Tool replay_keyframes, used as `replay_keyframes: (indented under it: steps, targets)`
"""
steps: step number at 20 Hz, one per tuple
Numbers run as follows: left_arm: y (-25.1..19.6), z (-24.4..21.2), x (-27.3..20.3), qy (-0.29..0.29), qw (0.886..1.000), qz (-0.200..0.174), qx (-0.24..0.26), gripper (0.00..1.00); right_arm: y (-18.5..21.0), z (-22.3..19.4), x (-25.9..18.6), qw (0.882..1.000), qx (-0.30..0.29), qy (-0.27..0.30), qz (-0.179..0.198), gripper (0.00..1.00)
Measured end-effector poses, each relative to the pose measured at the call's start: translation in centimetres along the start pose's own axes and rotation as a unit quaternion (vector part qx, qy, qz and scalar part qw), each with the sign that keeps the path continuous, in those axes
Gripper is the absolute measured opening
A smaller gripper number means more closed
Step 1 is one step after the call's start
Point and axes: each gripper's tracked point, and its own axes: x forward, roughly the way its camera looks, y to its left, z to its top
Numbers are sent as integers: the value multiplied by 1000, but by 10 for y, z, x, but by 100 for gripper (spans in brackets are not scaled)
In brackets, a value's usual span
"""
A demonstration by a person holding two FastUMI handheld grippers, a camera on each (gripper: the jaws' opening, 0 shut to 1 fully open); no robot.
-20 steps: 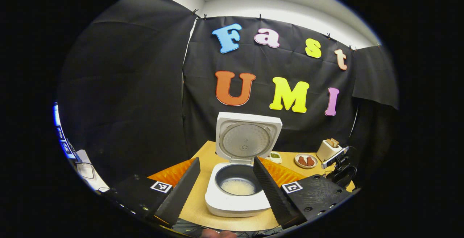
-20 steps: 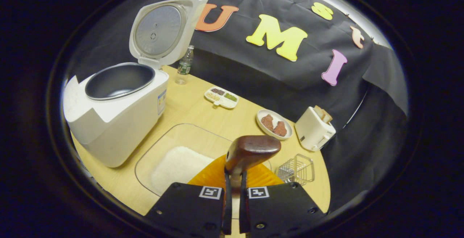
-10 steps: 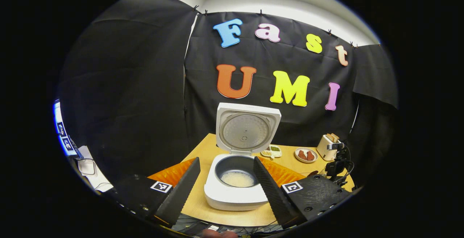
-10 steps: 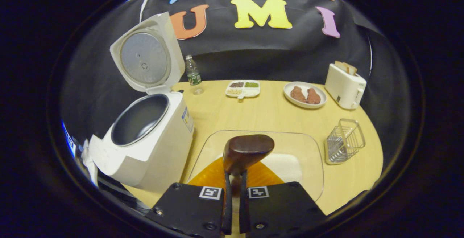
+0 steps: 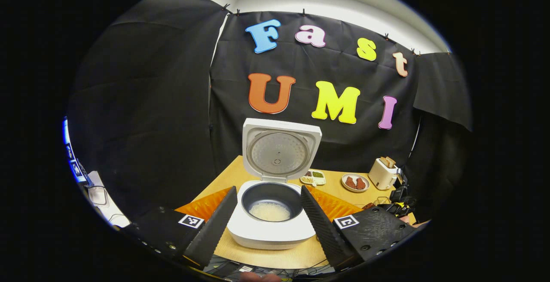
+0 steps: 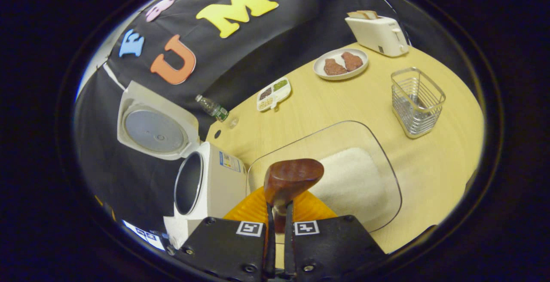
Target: Close the left gripper, press the button to open the rice cooker; take a wooden spoon from the chopstick holder with the right hand, scoop a spoonful of rice and pour it into the rice cooker, then put the wooden spoon back into the chopstick holder.
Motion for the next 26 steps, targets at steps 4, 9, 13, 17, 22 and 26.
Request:
replay_keyframes:
  steps: [4, 9, 13, 17, 22, 26]
  targets:
    - [-19, 1, 3, 2, 1000, -3, 5, 94, -7, 10, -5, 998, 49, -7, 29, 13]
    - [-50, 3, 10, 3, 1000, -13, 13, 95, -29, 36, -21, 994, 99, -21, 52, 13]
    - [-69, 8, 17, -4, 1000, -19, 16, 94, -39, 66, -49, 987, 134, -42, 73, 13]
    - [-75, 14, 20, -14, 1000, -13, 12, 94, -38, 95, -74, 983, 144, -60, 93, 13]
    - [-58, 17, 12, -26, 1000, 12, 13, 94, 9, 121, -90, 978, 144, -63, 136, 13]
    - [-38, 16, -1, -34, 999, 33, -1, 94, 74, 125, -85, 970, 152, -38, 184, 13]
